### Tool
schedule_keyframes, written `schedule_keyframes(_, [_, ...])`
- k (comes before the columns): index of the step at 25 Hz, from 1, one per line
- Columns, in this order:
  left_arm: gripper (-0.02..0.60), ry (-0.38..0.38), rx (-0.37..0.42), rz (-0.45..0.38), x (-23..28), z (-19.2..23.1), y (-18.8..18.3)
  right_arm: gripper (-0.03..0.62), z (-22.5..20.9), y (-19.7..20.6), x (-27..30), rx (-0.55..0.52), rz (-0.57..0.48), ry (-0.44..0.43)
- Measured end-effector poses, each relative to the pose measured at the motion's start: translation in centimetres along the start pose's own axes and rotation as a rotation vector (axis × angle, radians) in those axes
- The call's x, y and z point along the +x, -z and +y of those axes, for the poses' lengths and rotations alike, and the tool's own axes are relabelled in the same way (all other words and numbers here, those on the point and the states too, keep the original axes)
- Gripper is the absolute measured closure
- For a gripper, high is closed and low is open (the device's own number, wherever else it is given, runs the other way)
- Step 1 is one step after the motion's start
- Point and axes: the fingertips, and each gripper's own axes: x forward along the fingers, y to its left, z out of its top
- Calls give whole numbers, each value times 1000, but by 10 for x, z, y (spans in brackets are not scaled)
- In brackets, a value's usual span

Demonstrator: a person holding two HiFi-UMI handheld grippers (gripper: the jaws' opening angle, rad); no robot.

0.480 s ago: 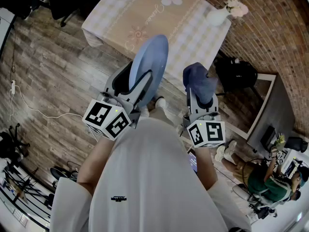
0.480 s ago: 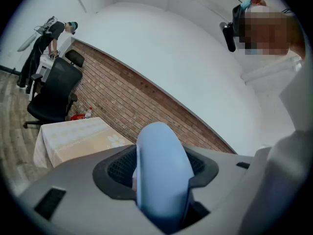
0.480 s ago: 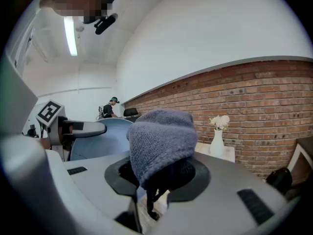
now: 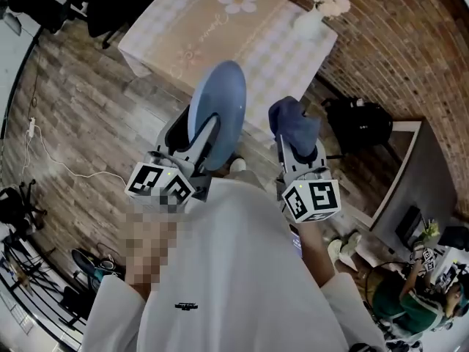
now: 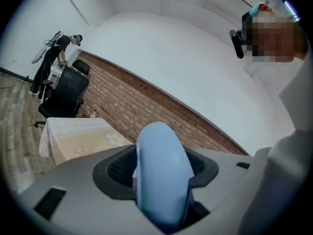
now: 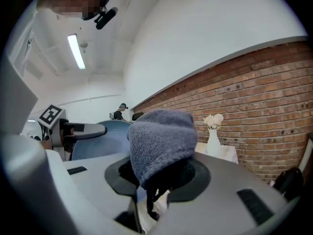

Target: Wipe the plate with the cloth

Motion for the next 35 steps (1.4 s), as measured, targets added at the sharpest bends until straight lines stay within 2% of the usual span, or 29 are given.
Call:
schedule_keyframes(6, [322, -73, 4, -17, 5, -25, 16, 462, -28, 2, -8, 63, -10, -78])
schedule_keyframes(14, [322, -136, -34, -25, 17, 9, 4, 462, -33, -4, 27, 93, 11, -95])
schedule_keyframes(20, [322, -92, -33, -26, 63, 41, -29, 462, -39, -17, 80, 91, 12, -66])
schedule_keyframes(29, [322, 16, -19, -13, 118, 113, -119, 462, -11, -66, 186, 76, -24, 15])
schedule_keyframes(35, [322, 68, -32, 11, 154, 168, -167, 462, -3, -78, 258, 84, -9, 87])
